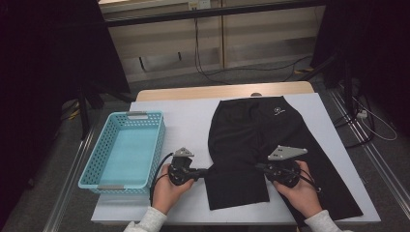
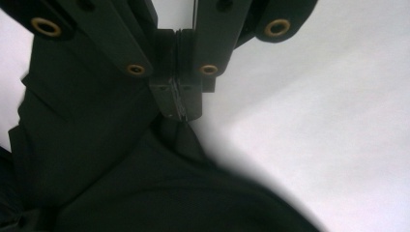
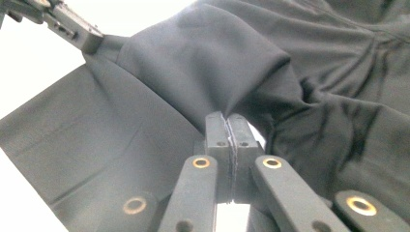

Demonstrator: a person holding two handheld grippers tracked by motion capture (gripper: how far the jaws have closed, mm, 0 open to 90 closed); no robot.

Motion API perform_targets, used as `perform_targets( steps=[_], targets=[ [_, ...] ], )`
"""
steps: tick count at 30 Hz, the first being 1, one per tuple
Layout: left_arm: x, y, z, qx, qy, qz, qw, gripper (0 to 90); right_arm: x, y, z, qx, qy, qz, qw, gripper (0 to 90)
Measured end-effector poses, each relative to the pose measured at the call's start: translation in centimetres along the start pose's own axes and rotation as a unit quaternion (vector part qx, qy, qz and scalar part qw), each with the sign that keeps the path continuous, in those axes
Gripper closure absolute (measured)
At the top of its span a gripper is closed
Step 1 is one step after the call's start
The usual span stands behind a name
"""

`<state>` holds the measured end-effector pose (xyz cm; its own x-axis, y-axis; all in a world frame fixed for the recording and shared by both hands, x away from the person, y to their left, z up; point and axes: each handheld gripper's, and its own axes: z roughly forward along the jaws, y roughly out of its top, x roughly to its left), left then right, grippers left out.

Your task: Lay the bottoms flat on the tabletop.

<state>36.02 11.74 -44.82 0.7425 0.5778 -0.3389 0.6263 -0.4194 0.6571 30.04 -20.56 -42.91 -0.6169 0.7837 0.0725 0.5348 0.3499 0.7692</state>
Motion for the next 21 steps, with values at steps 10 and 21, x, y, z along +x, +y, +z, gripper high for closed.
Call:
perform_targets(
  steps=[10,21],
  targets=[
    [0.2,0.2,0.1,-0.023,0.023,0.0,0.9995,73.1,0.3,-0.9,-0.2,0.018,0.003,-0.008,0.9998,90.0],
    [-1.1,1.4,1.5,-0.047,0.028,0.036,0.9979,64.8,0.3,-0.7,0.0,0.015,0.003,-0.006,0.9999,89.6]
  ],
)
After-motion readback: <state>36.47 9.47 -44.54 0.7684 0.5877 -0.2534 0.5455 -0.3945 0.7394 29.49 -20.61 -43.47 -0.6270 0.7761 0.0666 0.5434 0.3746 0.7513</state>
